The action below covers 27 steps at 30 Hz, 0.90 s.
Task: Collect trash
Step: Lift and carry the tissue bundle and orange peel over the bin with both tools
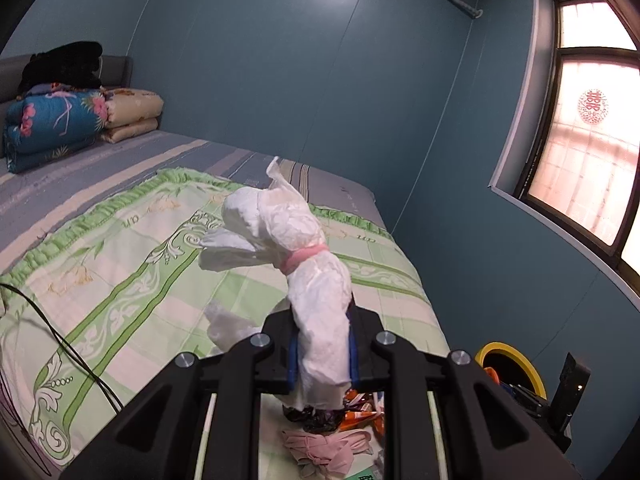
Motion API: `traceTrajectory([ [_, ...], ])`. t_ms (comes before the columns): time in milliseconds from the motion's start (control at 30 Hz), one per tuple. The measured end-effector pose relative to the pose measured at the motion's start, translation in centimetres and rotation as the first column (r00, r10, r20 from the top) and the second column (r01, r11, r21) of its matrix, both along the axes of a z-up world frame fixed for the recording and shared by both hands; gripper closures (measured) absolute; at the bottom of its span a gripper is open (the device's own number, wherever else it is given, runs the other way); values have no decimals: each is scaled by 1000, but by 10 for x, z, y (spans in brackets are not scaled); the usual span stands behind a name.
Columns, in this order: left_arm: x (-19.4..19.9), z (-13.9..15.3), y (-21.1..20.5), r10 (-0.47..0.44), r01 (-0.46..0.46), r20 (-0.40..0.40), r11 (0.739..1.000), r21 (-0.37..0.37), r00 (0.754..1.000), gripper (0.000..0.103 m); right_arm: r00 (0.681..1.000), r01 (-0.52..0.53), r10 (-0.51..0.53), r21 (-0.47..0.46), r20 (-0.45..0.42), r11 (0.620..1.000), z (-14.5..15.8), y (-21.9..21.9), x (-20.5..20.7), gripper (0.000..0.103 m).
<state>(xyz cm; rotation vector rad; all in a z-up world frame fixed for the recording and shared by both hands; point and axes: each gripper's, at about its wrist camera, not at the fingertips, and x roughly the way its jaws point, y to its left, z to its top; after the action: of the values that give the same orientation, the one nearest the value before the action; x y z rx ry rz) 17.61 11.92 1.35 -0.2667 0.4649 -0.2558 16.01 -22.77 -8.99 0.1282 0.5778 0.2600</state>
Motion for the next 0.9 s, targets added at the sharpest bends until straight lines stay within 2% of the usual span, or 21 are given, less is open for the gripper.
traceTrajectory([
  [167,-7,23,-20,-42,41,35,999,8,999,87,999,20,-20,22,28,1000,18,-8,-4,66],
  [400,-12,45,-71,-153,150,86,988,39,985,87,993,75,-76,12,87,997,53,-29,-22,66],
  [700,-8,54,-144,-305,302,94,952,43,948,87,974,173,-168,-21,150,985,88,-68,-51,66],
  [900,-7,55,-192,-395,391,97,919,55,914,87,950,249,-238,-29,201,968,109,-97,-71,66],
])
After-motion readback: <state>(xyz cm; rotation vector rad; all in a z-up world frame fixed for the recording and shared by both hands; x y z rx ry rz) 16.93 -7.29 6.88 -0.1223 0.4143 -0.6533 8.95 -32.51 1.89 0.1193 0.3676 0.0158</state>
